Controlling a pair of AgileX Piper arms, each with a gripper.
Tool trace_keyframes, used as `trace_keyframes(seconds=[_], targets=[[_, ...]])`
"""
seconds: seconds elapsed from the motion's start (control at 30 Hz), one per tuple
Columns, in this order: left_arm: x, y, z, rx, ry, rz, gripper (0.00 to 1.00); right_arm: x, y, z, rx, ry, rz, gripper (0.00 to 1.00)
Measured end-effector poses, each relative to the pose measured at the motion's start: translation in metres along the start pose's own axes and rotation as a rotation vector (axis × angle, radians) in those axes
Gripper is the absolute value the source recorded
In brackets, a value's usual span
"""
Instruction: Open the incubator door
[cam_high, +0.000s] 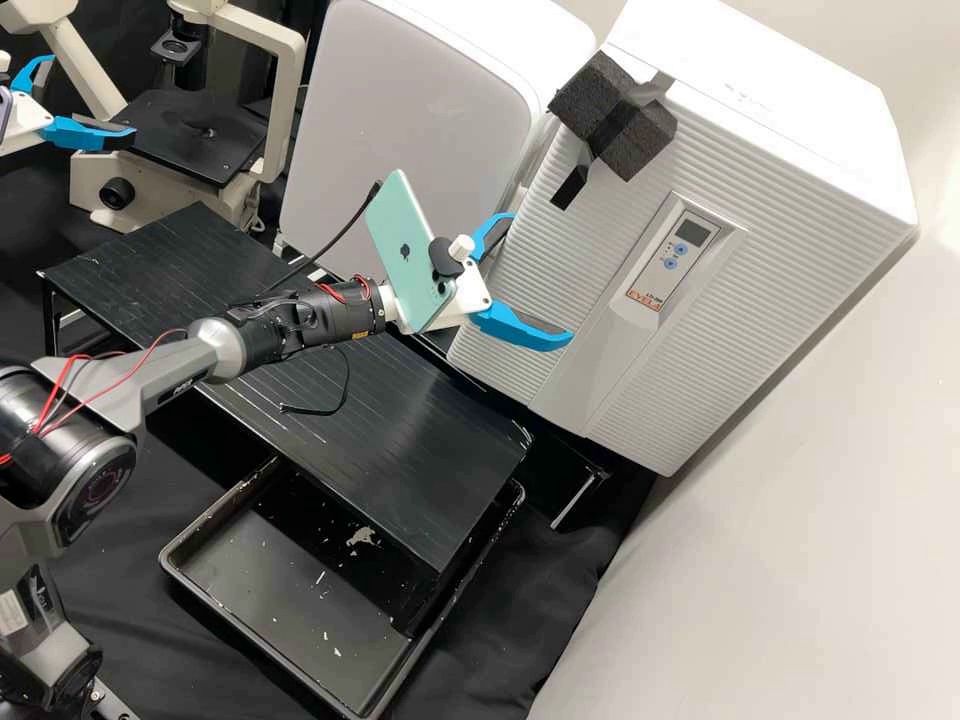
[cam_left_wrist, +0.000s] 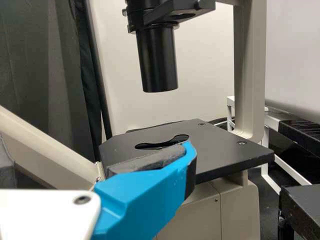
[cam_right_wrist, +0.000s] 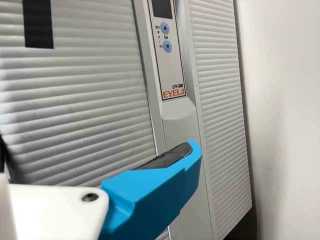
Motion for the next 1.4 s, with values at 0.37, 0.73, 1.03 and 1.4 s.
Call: trace_keyframes(seconds=[0.37,0.73,1.03,1.4], targets=[[0.0,0.0,0.0,0.0,0.0,0.0,1.0,-0.003,0.003,-0.001,-0.007,0.011,-0.005,0.0],[0.0,0.0,0.0,0.0,0.0,0.0,1.0,-0.012,0.005,-0.003,-0.003,0.019,-0.022,0.0],[0.0,0.0,0.0,0.0,0.0,0.0,1.0,-0.014,0.003,-0.004,-0.004,0.024,-0.032,0.0],[0.0,0.0,0.0,0.0,0.0,0.0,1.0,-0.015,0.002,-0.005,-0.016,0.034,-0.042,0.0]])
